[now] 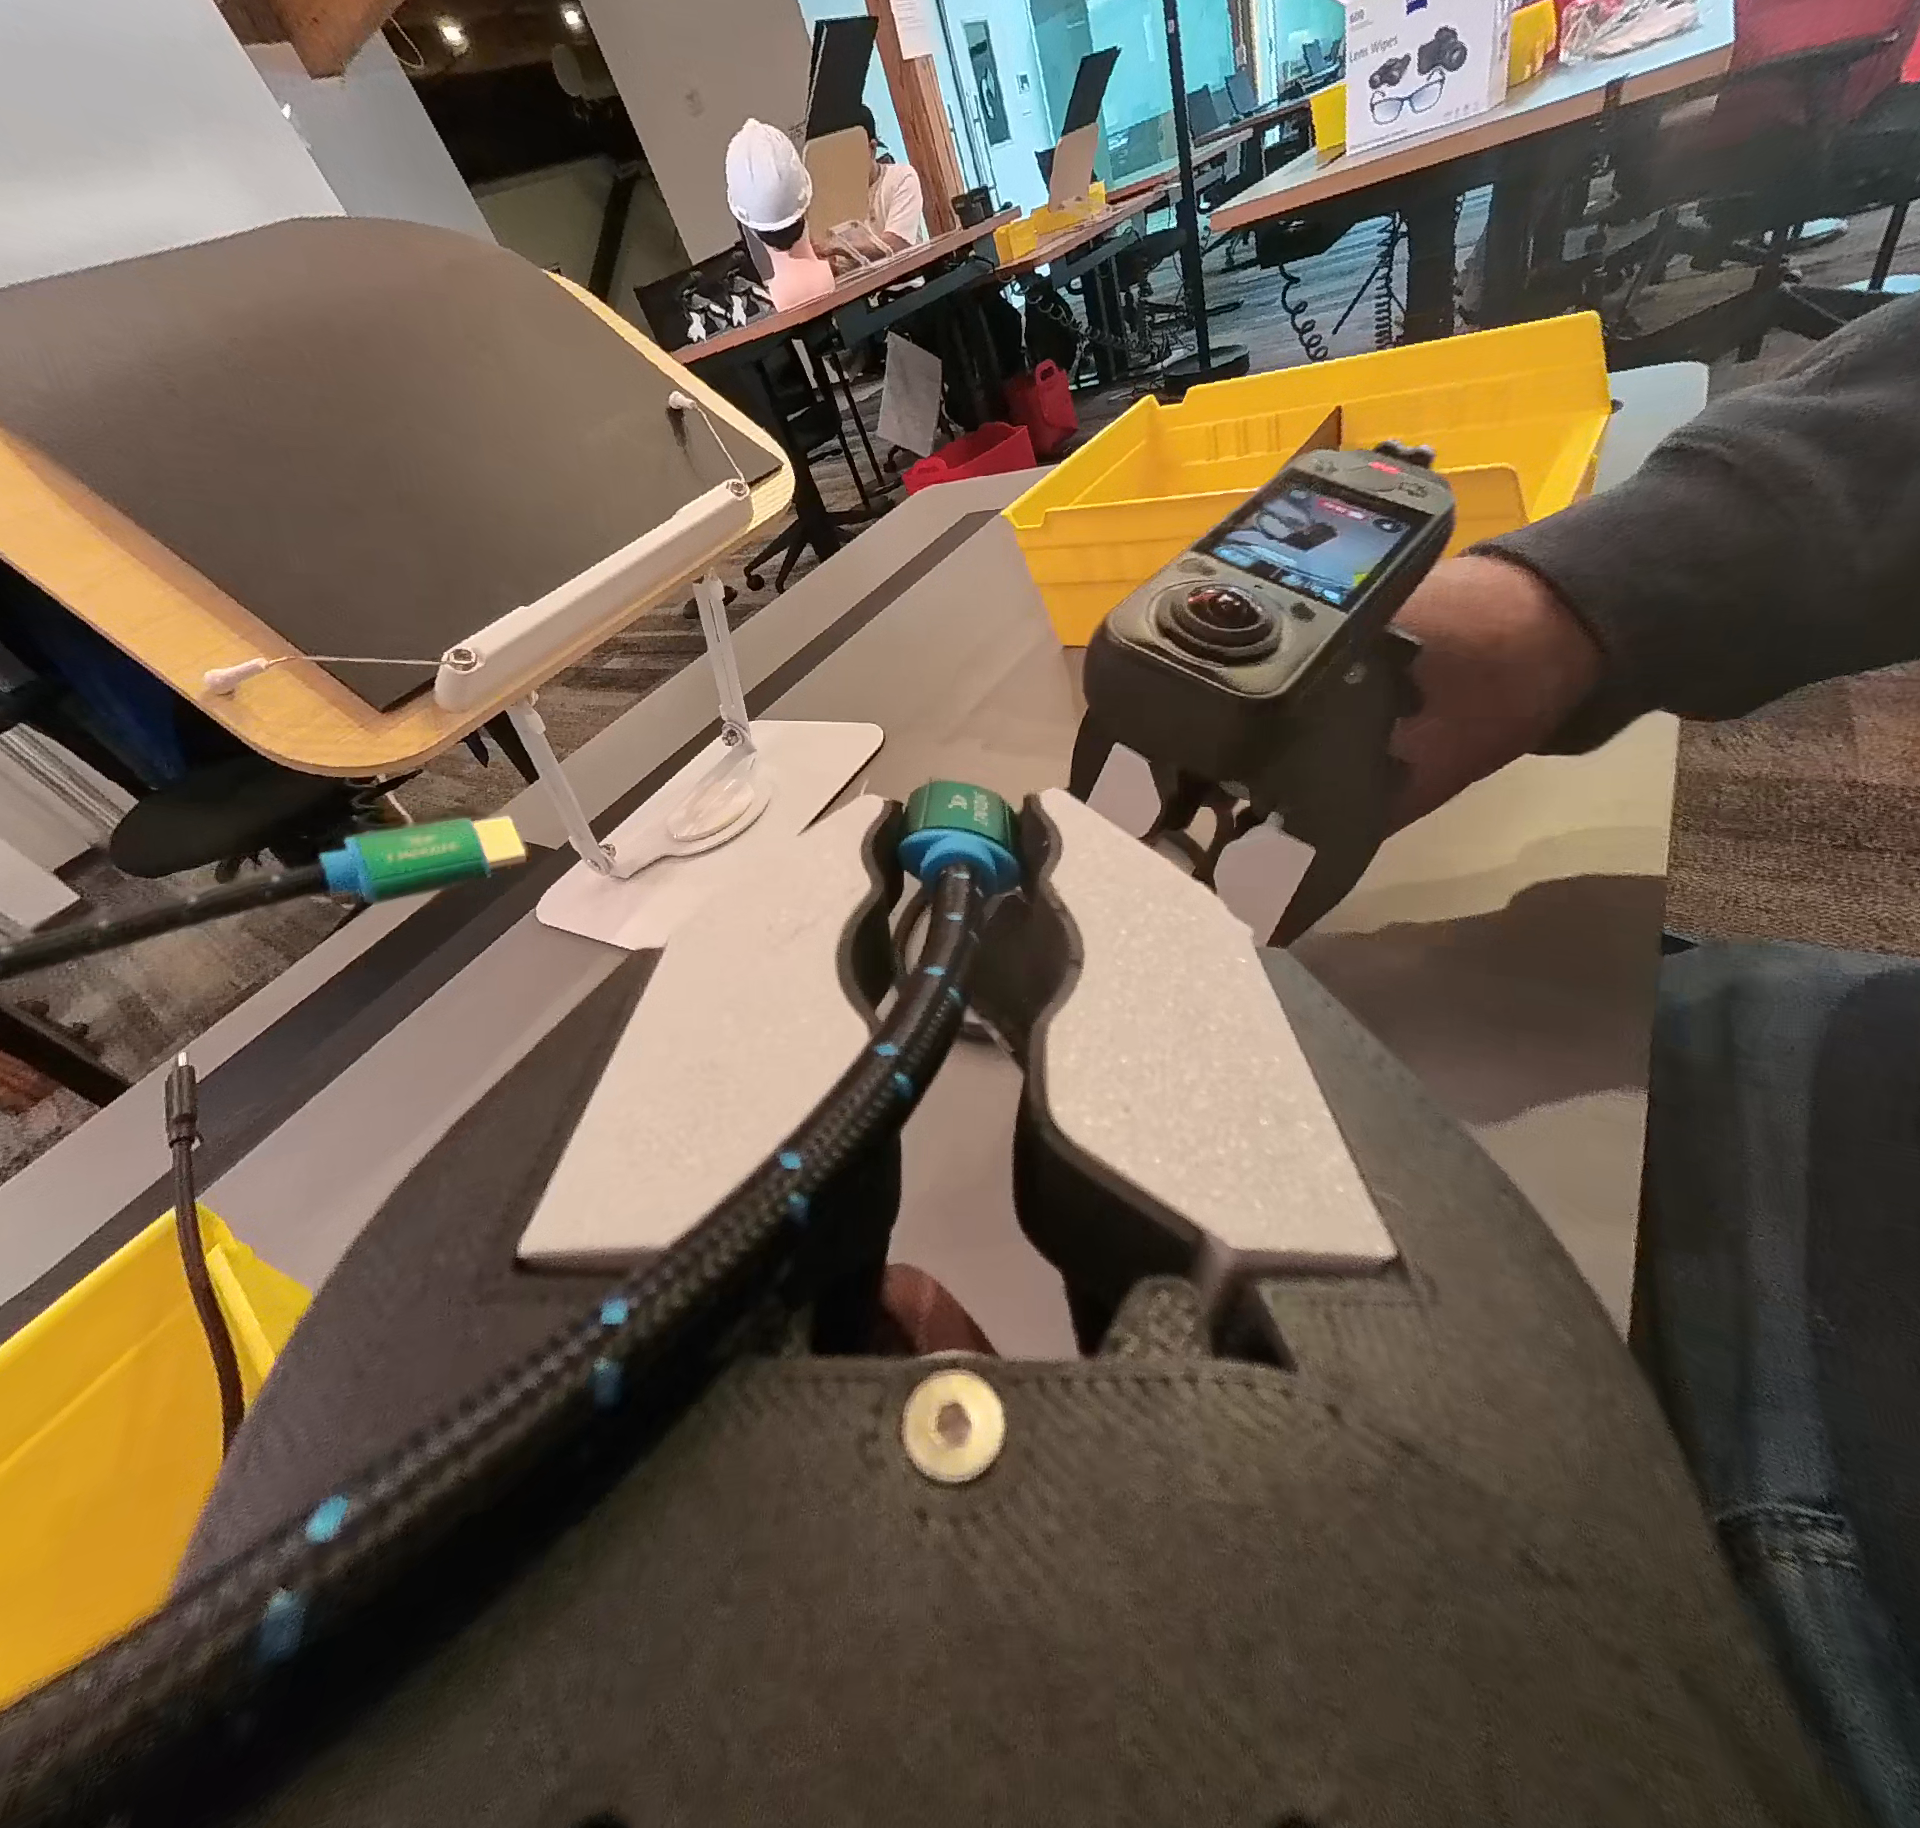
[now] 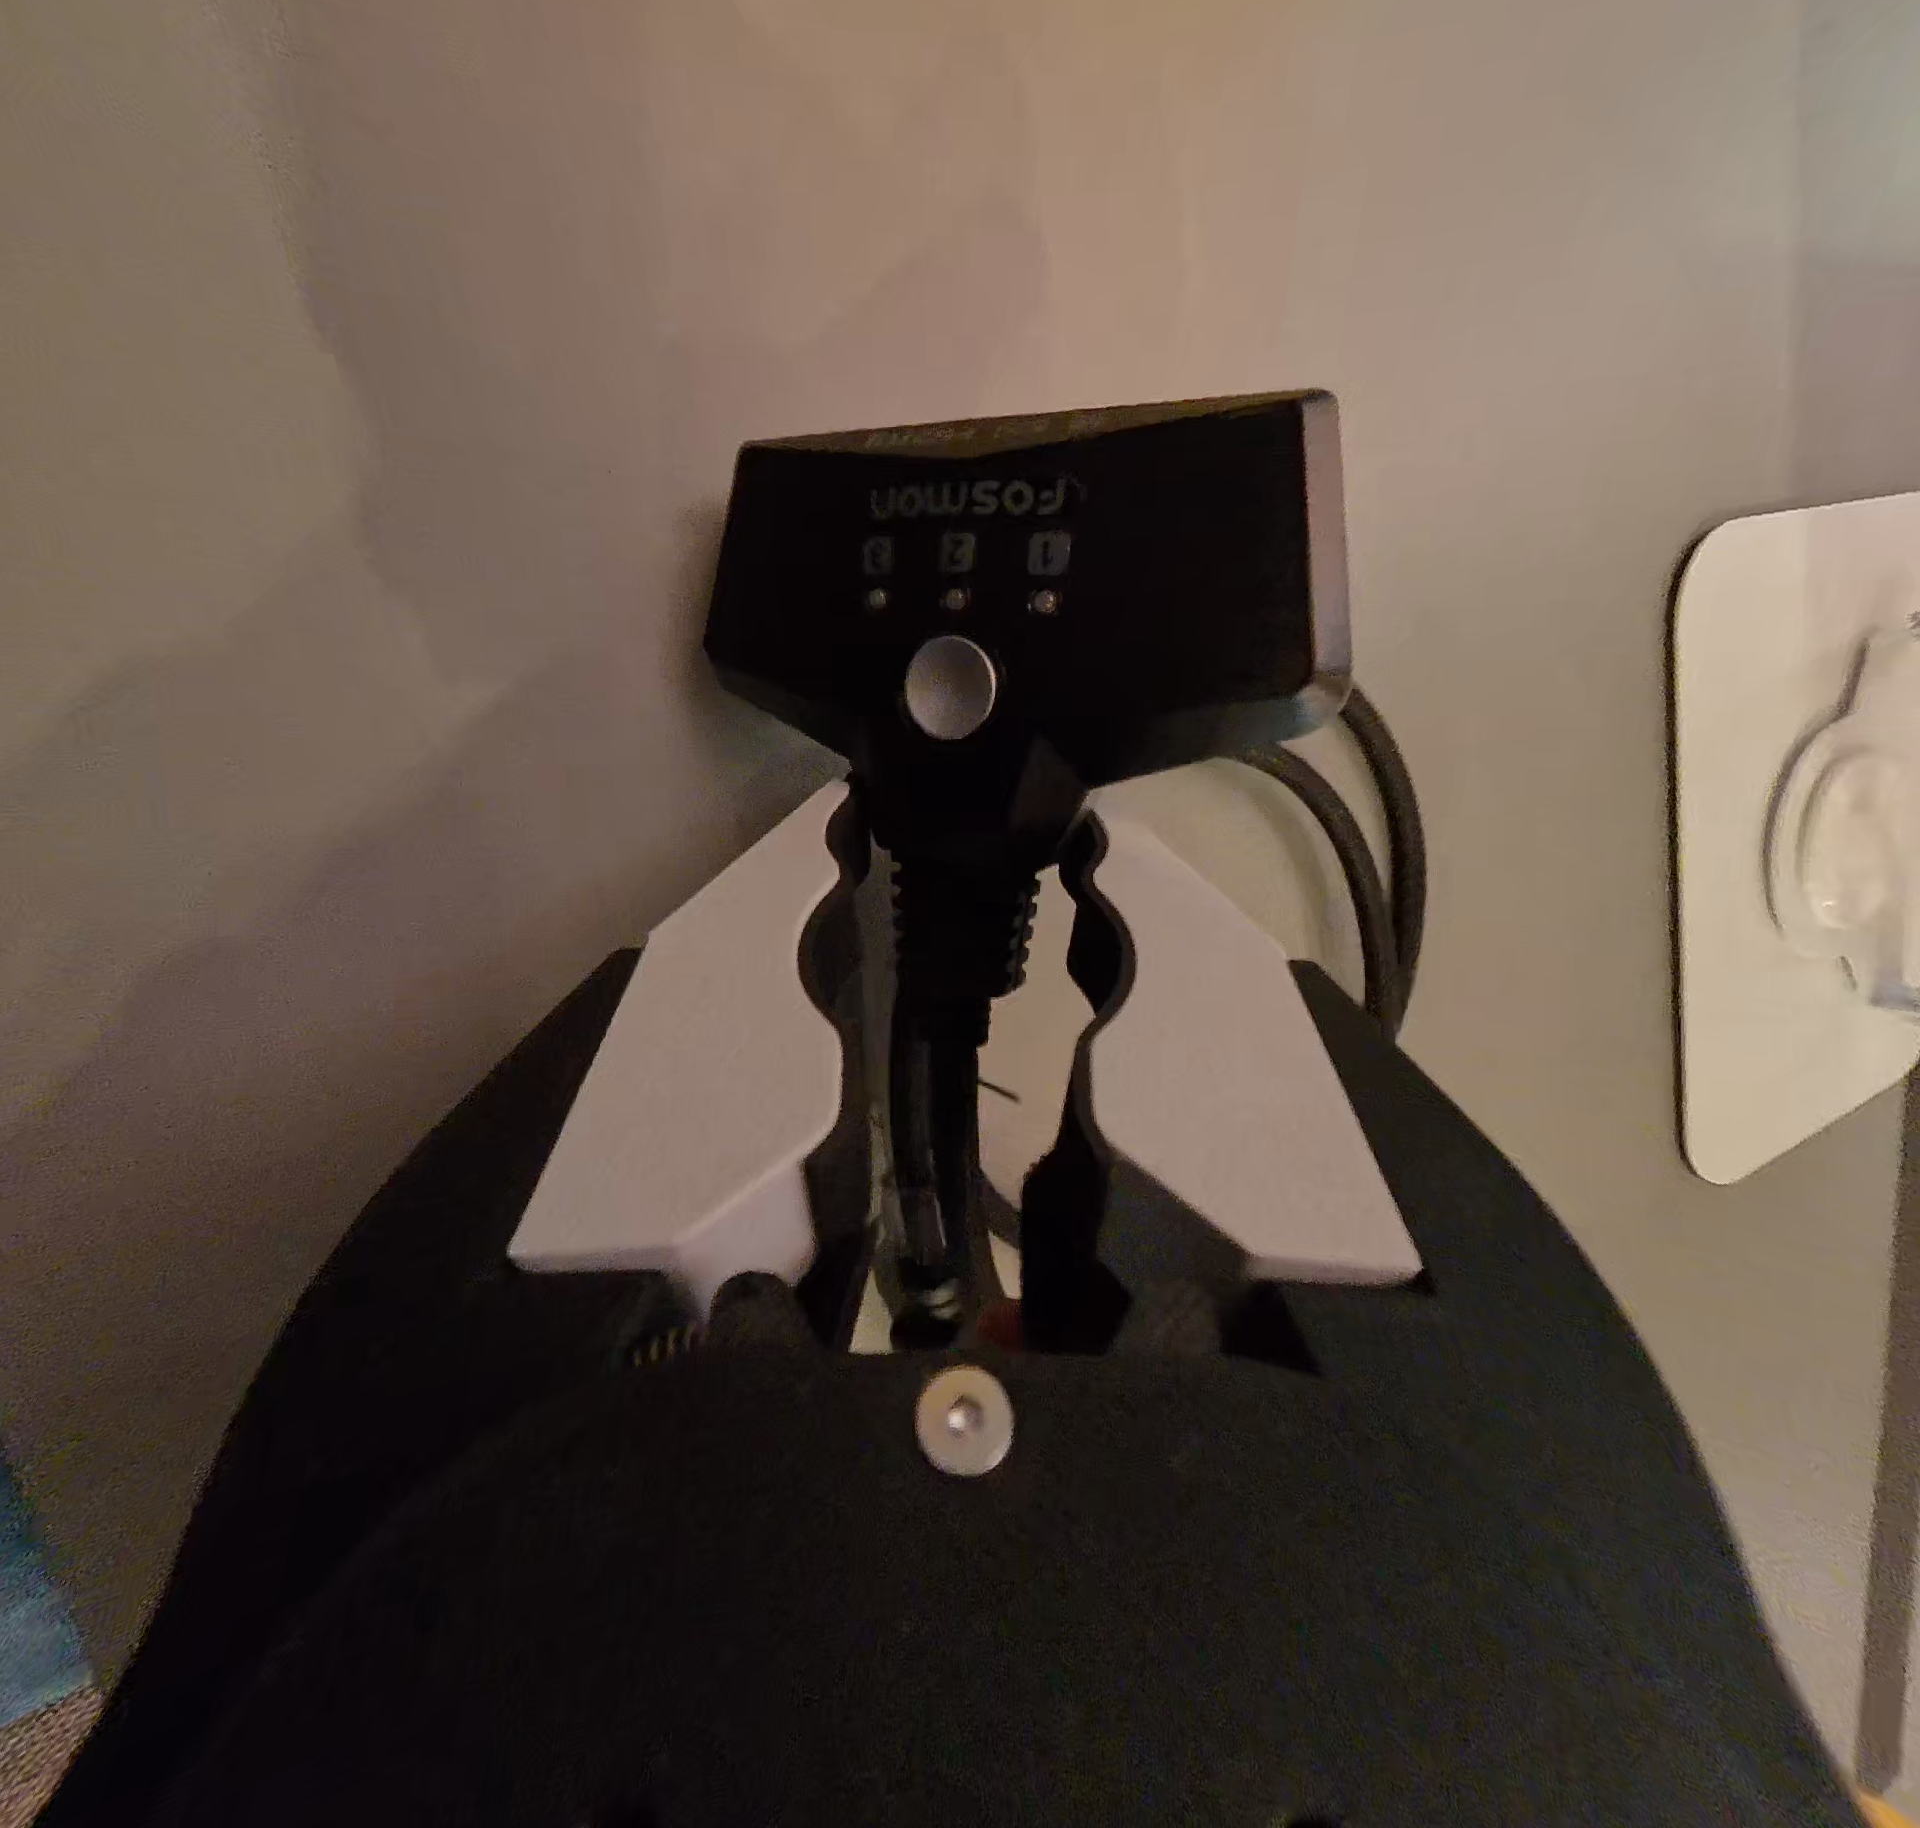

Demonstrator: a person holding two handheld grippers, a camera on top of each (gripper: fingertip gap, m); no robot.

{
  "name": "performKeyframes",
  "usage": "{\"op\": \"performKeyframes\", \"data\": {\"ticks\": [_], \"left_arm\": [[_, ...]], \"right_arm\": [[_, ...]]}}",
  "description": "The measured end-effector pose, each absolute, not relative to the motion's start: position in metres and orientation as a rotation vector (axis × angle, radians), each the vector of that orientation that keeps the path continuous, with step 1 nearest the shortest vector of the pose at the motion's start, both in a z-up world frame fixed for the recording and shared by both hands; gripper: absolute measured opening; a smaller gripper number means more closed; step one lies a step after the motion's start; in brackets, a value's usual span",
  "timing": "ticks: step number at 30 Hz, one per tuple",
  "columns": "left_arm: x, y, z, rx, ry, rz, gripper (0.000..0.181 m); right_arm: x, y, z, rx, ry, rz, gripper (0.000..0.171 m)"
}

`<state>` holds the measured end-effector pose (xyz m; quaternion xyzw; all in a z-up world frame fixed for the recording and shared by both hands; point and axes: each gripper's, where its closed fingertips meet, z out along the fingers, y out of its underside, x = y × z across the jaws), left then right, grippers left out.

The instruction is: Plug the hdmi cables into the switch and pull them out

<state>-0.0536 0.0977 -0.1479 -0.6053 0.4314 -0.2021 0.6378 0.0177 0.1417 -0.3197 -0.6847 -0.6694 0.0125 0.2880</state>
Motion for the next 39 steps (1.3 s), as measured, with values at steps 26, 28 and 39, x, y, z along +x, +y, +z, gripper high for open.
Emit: {"op": "performKeyframes", "data": {"ticks": [26, 28, 39], "left_arm": [[-0.044, 0.094, -0.133, -1.353, 0.97, -0.516, 0.02], [-0.042, 0.093, -0.134, -1.355, 0.976, -0.53, 0.02], [-0.032, 0.091, -0.136, -1.366, 0.98, -0.617, 0.021]], "right_arm": [[0.023, 0.087, -0.204, -1.651, -2.162, 1.362, 0.033], [0.024, 0.084, -0.202, -1.642, -2.215, 1.363, 0.033], [0.029, 0.086, -0.186, -1.605, -2.415, 1.287, 0.033]]}}
